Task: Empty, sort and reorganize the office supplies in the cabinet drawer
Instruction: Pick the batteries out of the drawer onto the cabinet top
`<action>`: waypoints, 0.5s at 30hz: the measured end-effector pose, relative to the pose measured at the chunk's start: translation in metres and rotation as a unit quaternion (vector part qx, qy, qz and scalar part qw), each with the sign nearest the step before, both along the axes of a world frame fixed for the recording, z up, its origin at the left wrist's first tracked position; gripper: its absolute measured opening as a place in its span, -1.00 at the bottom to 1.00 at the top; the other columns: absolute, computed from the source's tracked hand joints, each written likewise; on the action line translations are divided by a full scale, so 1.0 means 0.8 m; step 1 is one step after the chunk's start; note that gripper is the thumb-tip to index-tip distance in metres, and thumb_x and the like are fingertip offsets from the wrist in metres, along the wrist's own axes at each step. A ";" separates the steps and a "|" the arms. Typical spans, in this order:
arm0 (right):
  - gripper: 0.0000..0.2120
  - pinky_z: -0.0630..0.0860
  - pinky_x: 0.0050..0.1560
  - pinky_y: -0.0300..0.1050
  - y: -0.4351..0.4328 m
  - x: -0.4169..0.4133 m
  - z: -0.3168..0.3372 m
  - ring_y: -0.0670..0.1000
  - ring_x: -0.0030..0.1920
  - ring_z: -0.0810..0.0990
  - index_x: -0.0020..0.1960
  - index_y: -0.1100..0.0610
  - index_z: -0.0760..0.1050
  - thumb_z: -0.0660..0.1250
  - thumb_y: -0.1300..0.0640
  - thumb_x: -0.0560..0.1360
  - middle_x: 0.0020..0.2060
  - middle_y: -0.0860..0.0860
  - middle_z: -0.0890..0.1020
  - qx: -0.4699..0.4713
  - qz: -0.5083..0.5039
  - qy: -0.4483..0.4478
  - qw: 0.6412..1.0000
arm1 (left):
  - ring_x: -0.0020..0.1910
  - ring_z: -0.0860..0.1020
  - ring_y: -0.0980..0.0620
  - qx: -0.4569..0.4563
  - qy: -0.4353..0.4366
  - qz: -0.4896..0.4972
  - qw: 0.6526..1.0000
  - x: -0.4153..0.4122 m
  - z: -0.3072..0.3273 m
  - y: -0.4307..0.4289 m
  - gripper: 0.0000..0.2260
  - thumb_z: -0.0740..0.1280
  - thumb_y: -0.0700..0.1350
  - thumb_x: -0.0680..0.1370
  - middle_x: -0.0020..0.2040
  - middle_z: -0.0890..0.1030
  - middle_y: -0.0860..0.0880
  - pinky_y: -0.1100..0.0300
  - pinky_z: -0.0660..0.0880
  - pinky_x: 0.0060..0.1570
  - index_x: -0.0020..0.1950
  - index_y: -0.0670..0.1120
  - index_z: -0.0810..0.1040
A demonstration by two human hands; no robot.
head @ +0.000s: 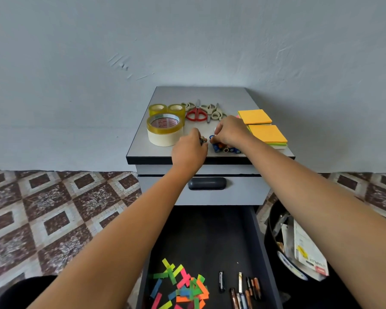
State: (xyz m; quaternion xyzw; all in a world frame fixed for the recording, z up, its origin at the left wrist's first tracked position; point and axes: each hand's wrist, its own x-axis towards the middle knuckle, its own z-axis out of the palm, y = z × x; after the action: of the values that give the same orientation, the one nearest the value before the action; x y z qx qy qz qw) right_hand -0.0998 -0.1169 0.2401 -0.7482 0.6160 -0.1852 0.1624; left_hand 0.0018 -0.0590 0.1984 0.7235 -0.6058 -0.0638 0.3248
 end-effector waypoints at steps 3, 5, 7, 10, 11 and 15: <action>-0.59 0.52 0.08 -0.11 -0.004 0.002 -0.005 0.11 0.11 0.57 0.13 0.25 0.56 0.49 0.05 0.39 0.10 0.15 0.61 -0.018 0.009 0.010 1.000 | -0.05 0.57 -0.12 -0.002 0.009 -0.015 1.000 0.002 -0.003 0.000 -0.68 0.29 0.00 0.56 0.01 0.60 -0.15 -0.01 0.55 -0.05 0.22 -0.16 0.45; -0.62 0.52 0.10 -0.07 -0.006 0.001 -0.007 0.11 0.11 0.57 0.11 0.27 0.57 0.50 0.08 0.39 0.09 0.16 0.61 -0.021 0.012 0.013 1.000 | -0.01 0.57 -0.11 -0.004 0.011 -0.035 0.999 0.004 -0.007 0.000 -0.64 0.28 0.02 0.56 0.05 0.59 -0.14 -0.01 0.54 -0.01 0.27 -0.15 0.45; -0.70 0.51 0.11 -0.09 -0.006 -0.002 -0.008 0.10 0.10 0.57 0.06 0.27 0.60 0.48 0.12 0.41 0.06 0.14 0.63 -0.021 0.020 0.006 1.000 | 0.01 0.56 -0.11 -0.010 0.002 -0.051 0.999 0.006 -0.010 0.001 -0.64 0.28 0.01 0.56 0.07 0.59 -0.15 -0.01 0.53 0.01 0.28 -0.15 0.46; -0.77 0.41 0.04 -0.20 -0.002 -0.006 -0.008 0.06 0.14 0.55 0.05 0.24 0.60 0.45 0.17 0.43 0.09 0.11 0.62 -0.026 0.036 -0.011 0.999 | 0.01 0.56 -0.10 -0.019 -0.002 -0.063 0.998 0.009 -0.012 0.001 -0.65 0.28 0.02 0.56 0.08 0.58 -0.14 -0.01 0.52 0.01 0.27 -0.14 0.48; -0.77 0.39 0.02 -0.22 -0.002 -0.008 -0.008 0.06 0.15 0.54 0.05 0.23 0.60 0.45 0.18 0.43 0.09 0.10 0.62 -0.028 0.038 -0.019 0.999 | 0.02 0.55 -0.10 -0.020 -0.001 -0.067 0.998 0.009 -0.013 0.001 -0.65 0.28 0.02 0.56 0.09 0.57 -0.14 -0.01 0.52 0.02 0.27 -0.14 0.48; -0.76 0.41 0.10 -0.19 0.002 -0.012 -0.007 0.07 0.19 0.53 0.08 0.24 0.59 0.45 0.19 0.44 0.12 0.12 0.61 -0.040 0.041 -0.035 0.998 | 0.07 0.53 -0.09 -0.013 0.011 -0.087 0.996 0.009 -0.018 0.002 -0.65 0.28 0.01 0.54 0.13 0.54 -0.11 -0.05 0.47 0.12 0.30 -0.08 0.46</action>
State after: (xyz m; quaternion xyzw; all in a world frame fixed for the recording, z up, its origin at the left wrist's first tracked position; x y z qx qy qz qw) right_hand -0.1095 -0.1150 0.2345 -0.7716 0.5712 -0.2289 0.1610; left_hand 0.0086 -0.0574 0.1842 0.6632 -0.6634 -0.0918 0.3341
